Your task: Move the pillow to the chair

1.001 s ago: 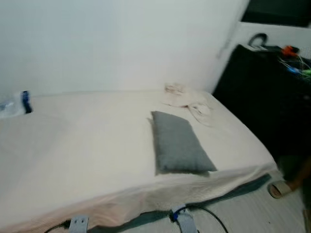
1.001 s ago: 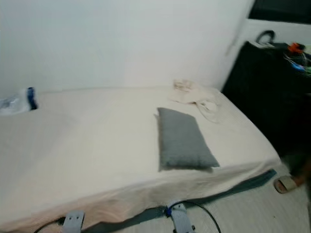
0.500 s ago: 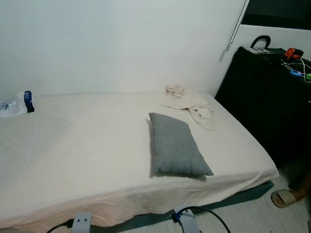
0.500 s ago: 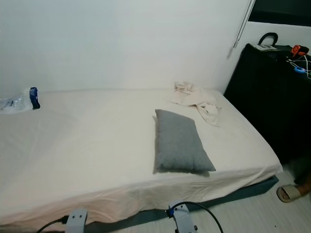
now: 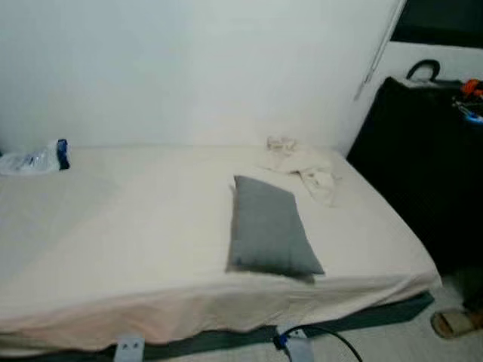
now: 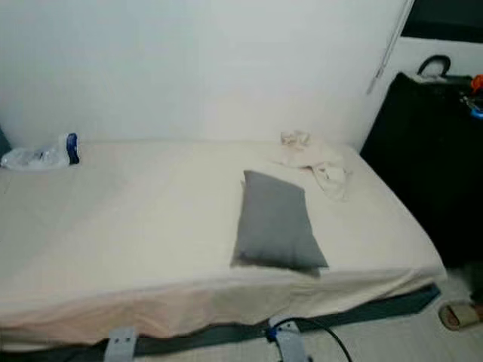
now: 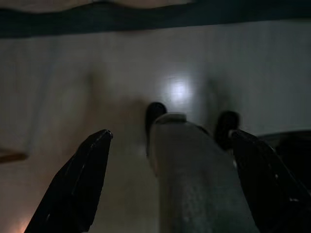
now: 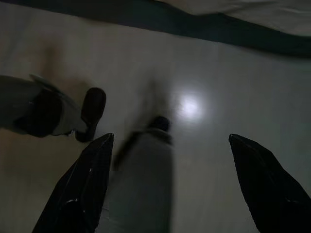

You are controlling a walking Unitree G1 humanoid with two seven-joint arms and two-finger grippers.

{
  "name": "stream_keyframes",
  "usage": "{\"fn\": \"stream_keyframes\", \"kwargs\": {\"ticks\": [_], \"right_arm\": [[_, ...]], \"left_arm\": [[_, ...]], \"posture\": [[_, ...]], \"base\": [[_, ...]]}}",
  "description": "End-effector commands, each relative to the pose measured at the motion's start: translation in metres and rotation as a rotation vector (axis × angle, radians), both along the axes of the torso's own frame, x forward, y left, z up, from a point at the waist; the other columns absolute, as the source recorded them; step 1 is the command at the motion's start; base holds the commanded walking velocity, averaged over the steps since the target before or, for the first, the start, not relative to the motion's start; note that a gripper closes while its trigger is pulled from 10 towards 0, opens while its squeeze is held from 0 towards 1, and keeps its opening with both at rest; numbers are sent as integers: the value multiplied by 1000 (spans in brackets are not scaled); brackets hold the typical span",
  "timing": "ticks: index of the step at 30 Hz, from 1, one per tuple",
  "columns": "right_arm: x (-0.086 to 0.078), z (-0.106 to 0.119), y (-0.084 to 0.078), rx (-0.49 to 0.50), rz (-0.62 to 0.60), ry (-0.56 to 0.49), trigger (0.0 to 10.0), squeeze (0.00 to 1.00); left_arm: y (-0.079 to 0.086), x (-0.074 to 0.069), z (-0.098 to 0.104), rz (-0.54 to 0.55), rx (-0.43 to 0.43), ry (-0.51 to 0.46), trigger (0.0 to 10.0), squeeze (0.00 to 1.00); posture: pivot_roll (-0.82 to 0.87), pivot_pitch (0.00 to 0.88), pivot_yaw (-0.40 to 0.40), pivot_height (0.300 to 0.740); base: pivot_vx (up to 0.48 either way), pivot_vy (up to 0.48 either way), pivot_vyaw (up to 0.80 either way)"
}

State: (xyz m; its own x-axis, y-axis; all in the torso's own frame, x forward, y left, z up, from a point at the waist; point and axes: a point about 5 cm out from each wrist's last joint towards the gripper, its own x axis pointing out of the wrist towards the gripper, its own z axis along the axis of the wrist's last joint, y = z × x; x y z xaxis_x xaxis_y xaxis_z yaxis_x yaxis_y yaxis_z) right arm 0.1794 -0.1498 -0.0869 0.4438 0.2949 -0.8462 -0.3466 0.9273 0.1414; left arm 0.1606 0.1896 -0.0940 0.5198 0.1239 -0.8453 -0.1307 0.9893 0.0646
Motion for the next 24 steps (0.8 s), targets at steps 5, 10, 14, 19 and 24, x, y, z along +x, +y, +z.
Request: {"fn": "stream_keyframes", "kwargs": {"ticks": [5, 10, 14, 19, 24], "right_arm": [[1, 1, 3, 41, -16, 5, 10000, 0], [1, 1, 2, 40, -18, 3, 10000, 0], [2, 1, 0, 26, -34, -1, 10000, 0], [2, 1, -2, 16, -55, -3, 10000, 0], [1, 0, -4, -9, -52, -2, 10000, 0]], "left_arm": [[1, -1, 0, -11, 4, 11, 10000, 0], [1, -1, 0, -15, 1, 13, 10000, 0], [0, -1, -1, -16, -1, 14, 10000, 0], [0, -2, -1, -13, -4, 15, 10000, 0], [-1, -2, -1, -9, -9, 16, 10000, 0]], "posture": [[114, 0, -120, 740], [113, 0, -119, 740], [112, 0, -119, 740], [110, 0, -120, 740], [109, 0, -120, 740]], "base": [[0, -339, 562], [0, -343, 775], [0, -344, 767], [0, -341, 297], [0, -343, 0]]}}
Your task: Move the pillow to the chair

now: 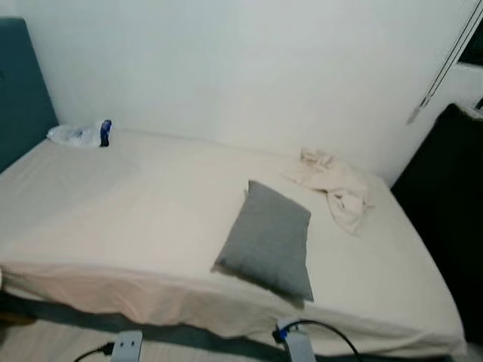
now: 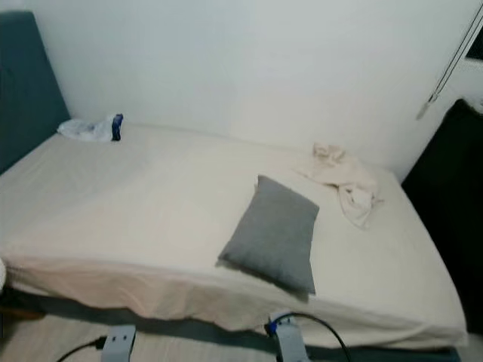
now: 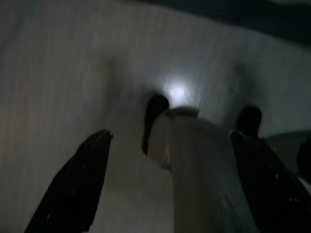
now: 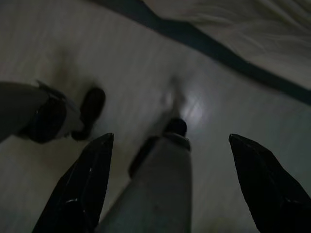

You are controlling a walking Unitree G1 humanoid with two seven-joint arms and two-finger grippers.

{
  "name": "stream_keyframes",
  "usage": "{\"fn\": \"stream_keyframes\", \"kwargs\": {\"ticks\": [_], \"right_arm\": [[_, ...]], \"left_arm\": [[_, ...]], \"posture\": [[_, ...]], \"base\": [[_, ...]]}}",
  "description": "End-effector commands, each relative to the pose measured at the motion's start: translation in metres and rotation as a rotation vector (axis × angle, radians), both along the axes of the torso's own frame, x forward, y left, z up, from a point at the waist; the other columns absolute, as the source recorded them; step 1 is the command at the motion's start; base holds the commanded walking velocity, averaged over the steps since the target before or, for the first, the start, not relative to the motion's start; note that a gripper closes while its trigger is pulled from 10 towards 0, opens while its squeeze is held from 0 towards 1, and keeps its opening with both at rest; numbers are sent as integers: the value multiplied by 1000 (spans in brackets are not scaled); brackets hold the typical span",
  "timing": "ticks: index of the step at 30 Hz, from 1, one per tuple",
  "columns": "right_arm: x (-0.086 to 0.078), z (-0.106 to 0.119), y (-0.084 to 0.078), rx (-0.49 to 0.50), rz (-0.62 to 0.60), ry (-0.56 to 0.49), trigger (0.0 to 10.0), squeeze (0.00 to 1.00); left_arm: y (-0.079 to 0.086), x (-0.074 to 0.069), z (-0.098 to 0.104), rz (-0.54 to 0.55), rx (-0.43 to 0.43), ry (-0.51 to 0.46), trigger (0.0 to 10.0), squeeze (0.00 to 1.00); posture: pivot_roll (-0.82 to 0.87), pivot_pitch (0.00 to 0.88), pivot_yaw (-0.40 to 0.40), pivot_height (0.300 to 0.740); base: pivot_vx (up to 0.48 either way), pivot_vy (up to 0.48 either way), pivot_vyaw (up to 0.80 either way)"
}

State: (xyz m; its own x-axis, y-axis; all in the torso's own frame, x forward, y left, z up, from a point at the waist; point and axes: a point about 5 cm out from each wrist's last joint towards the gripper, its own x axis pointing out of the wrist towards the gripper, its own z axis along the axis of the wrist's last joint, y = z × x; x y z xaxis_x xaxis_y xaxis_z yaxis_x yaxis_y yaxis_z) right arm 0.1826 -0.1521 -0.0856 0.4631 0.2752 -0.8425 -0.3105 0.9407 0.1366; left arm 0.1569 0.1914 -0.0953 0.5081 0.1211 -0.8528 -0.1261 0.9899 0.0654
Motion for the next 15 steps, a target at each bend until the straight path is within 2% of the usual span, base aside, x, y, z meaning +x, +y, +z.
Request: {"fn": "stream_keyframes", "kwargs": {"ticks": [1, 6, 15], "right_arm": [[-2, -1, -2, -12, -11, 8, 10000, 0], [-2, -1, -4, -31, -14, 10, 10000, 0], [0, 0, -3, -31, -18, 5, 10000, 0]], "left_arm": [[-2, 1, 0, -6, -9, 2, 10000, 0], [-3, 1, 0, -4, -12, 1, 10000, 0], [-3, 3, 1, 15, -36, -13, 10000, 0]], "posture": [[108, 0, -120, 740], [108, 0, -120, 740], [111, 0, -116, 740]], "base": [[0, -341, 0], [0, -328, 0], [0, 0, 0]]}}
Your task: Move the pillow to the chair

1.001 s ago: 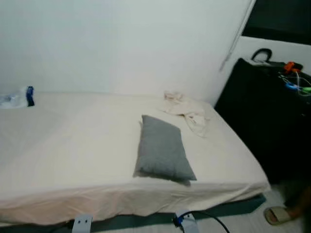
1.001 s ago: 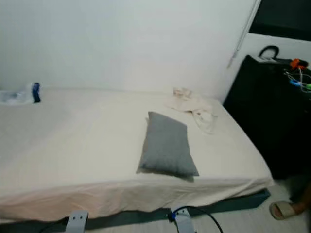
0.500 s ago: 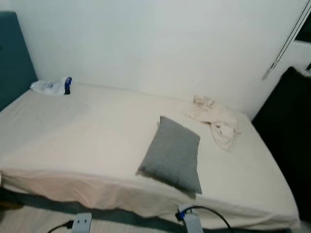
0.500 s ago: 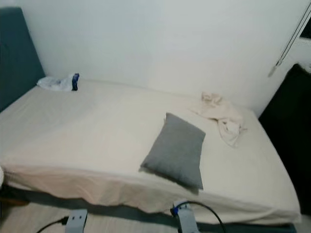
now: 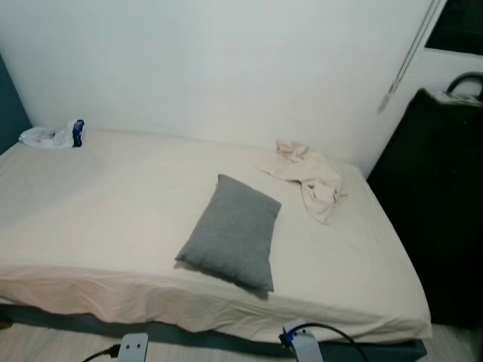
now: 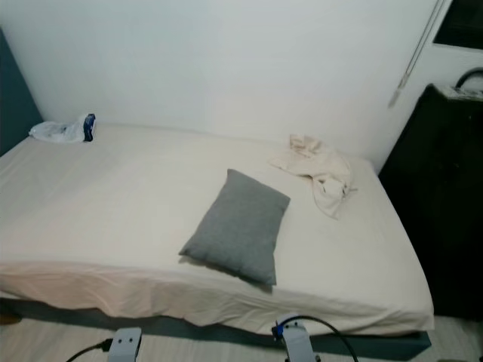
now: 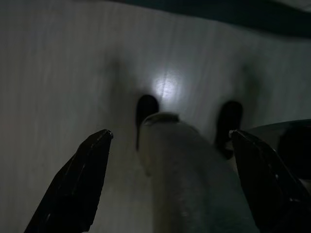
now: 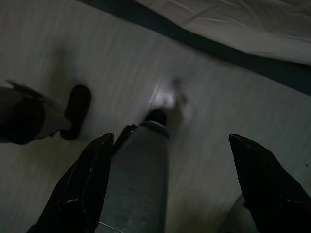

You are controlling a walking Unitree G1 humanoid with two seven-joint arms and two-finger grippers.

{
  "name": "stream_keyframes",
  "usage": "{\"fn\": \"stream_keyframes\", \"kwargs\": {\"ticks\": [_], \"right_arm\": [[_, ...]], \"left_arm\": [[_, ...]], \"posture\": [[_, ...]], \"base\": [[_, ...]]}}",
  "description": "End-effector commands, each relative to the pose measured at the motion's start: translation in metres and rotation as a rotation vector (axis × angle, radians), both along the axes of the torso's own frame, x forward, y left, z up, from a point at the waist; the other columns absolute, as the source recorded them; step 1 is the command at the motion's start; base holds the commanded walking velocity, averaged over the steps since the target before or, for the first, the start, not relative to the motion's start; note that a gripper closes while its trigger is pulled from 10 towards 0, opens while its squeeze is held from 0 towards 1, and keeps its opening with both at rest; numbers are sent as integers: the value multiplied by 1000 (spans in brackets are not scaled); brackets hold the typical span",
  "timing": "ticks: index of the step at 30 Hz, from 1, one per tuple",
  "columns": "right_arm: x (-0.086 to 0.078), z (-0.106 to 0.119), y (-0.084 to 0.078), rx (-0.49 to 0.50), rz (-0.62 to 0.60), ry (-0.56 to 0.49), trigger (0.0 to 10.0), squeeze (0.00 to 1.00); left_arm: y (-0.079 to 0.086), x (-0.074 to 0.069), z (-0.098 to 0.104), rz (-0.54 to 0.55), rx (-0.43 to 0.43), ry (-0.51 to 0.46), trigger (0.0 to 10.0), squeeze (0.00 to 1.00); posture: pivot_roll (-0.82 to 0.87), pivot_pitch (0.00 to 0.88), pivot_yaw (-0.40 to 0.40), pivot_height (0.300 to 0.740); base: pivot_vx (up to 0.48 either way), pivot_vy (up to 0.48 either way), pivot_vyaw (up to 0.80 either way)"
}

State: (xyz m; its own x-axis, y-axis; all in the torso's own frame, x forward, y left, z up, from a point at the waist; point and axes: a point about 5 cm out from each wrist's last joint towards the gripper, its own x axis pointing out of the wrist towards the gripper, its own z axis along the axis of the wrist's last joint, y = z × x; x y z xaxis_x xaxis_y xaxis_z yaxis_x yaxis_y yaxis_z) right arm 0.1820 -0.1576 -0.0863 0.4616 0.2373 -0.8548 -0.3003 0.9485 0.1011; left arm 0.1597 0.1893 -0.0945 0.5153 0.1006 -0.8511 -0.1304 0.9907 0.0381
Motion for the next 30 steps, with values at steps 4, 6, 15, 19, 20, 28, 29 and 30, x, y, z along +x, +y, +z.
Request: {"fn": "stream_keyframes", "kwargs": {"ticks": [4, 6, 15, 19, 20, 28, 29, 30], "right_arm": [[2, 1, 4, 9, -8, -3, 10000, 0], [2, 1, 4, 9, -8, -5, 10000, 0], [6, 3, 3, 25, -37, -28, 10000, 0], [10, 5, 4, 39, -21, -52, 10000, 0], [11, 6, 4, 33, -5, -59, 10000, 0], [12, 6, 3, 34, -42, -69, 10000, 0], [12, 6, 2, 26, -45, -67, 10000, 0], [12, 6, 1, 19, -50, -65, 10000, 0]], "left_arm": [[0, 0, 0, 12, -13, -2, 10000, 0], [-1, 0, 0, 10, -16, -3, 10000, 0], [-1, 1, 0, -6, -8, -11, 10000, 0], [-1, 1, 1, -7, -10, -12, 10000, 0], [-1, 1, 1, -7, -10, -12, 10000, 0], [-1, 1, 0, -8, -14, -14, 10000, 0], [-2, 1, 0, -8, -15, -14, 10000, 0], [-2, 1, 0, -9, -16, -14, 10000, 0]], "posture": [[107, 0, -115, 740], [107, 0, -115, 740], [102, 0, -114, 740], [104, 0, -114, 740], [104, 0, -114, 740], [105, 0, -117, 740], [102, 0, -116, 740], [102, 0, -116, 740]], "base": [[0, 0, 0], [0, 0, 0], [263, 0, 0], [320, 0, 0], [319, 0, 781], [322, 0, 586], [322, 0, 0], [326, 0, 0]]}}
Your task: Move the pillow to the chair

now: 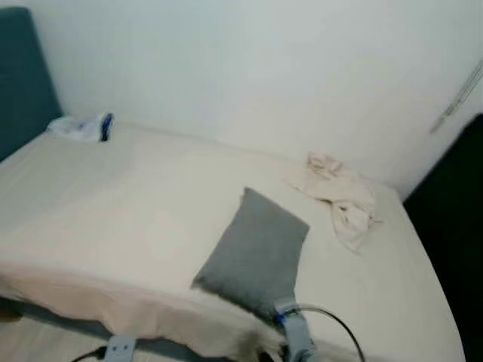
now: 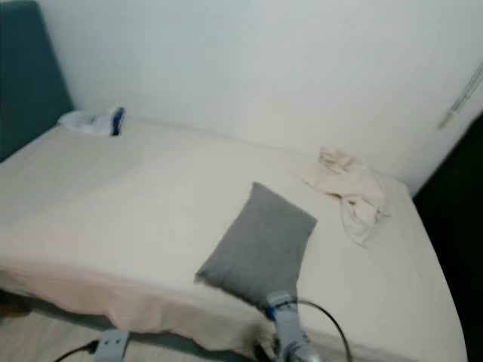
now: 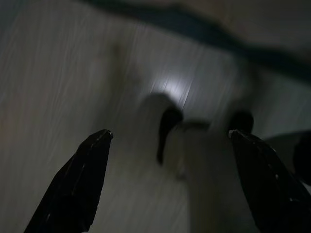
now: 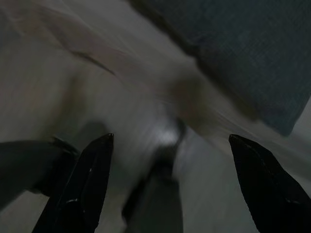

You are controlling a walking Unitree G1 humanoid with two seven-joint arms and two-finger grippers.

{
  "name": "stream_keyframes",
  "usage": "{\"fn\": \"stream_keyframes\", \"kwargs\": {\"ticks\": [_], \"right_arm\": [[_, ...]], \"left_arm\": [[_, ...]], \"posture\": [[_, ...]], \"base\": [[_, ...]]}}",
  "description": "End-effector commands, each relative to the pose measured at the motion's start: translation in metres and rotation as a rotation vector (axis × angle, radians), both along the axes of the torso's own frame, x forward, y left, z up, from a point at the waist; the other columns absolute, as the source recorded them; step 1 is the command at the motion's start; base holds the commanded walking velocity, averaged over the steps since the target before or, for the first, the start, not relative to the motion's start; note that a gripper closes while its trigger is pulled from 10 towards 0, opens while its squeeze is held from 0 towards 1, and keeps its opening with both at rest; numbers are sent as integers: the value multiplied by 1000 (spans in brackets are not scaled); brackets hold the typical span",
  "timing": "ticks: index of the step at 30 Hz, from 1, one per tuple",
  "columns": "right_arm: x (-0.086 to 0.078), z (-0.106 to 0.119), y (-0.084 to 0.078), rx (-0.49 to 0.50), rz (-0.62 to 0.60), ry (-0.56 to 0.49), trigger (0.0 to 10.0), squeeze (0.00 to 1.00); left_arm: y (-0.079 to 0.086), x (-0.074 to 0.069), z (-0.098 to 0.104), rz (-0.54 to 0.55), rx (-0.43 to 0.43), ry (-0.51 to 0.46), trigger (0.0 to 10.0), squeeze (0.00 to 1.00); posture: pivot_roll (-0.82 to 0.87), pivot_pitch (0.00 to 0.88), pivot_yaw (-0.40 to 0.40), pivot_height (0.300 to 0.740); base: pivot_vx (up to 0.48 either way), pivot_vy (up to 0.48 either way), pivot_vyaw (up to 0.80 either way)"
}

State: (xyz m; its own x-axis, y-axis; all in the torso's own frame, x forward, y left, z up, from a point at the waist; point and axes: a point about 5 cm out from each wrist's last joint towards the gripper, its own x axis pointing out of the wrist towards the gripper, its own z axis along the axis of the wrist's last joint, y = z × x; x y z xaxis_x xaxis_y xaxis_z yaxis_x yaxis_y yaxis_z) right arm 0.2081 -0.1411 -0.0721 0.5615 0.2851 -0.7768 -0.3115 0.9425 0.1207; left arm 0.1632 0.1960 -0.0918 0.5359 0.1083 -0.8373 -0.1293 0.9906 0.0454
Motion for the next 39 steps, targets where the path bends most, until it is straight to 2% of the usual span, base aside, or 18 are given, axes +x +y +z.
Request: {"fn": "stream_keyframes", "kwargs": {"ticks": [1, 6, 10, 14, 17, 18, 19, 20, 24, 29, 34, 39], "right_arm": [[-14, -8, -16, -42, -52, 59, 10000, 0], [-14, -8, -21, -70, -87, 58, 10000, 0], [-9, -6, -31, -104, -176, 43, 10000, 0], [20, 13, -47, -24, -390, -55, 10000, 0], [45, 32, -54, 58, -485, -164, 10000, 0], [45, 32, -54, 58, -485, -164, 10000, 0], [61, 45, -56, 137, -531, -223, 10000, 0], [66, 50, -56, 165, -542, -240, 10000, 0], [73, 56, -58, 191, -561, -256, 10000, 0], [85, 68, -71, 224, -668, -266, 10000, 0], [88, 73, -76, 276, -702, -277, 10000, 0], [89, 74, -75, 318, -701, -285, 10000, 0]], "left_arm": [[-9, -2, -2, -8, -27, 10, 10000, 0], [-10, -2, -2, -12, -29, 8, 10000, 0], [-11, -1, -2, -10, -41, -6, 10000, 0], [-4, 7, 3, 26, -38, -48, 10000, 0], [0, 11, 6, 7, -1, -64, 10000, 0], [0, 11, 6, 7, -1, -64, 10000, 0], [7, 14, 8, 43, 23, -77, 10000, 0], [9, 15, 9, 60, 30, -82, 10000, 0], [14, 17, 11, 85, 53, -95, 10000, 0], [31, 20, 16, 141, 130, -114, 10000, 0], [39, 18, 17, 148, 165, -110, 10000, 0], [40, 15, 17, 135, 179, -104, 10000, 0]], "posture": [[100, 0, -116, 740], [98, 0, -115, 740], [98, 0, -114, 740], [94, 0, -111, 740], [88, 0, -109, 740], [88, 0, -109, 740], [84, 0, -107, 740], [83, 0, -106, 740], [82, 0, -104, 740], [87, 0, -99, 730], [91, 0, -92, 710], [94, 0, -81, 690]], "base": [[326, 0, 0], [325, 0, 0], [0, 0, 0], [0, 0, -561], [0, 0, -710], [0, 0, -644], [0, 0, 0], [0, 0, 0], [0, 0, 0], [0, 0, 0], [0, 0, 0], [0, 0, 0]]}}
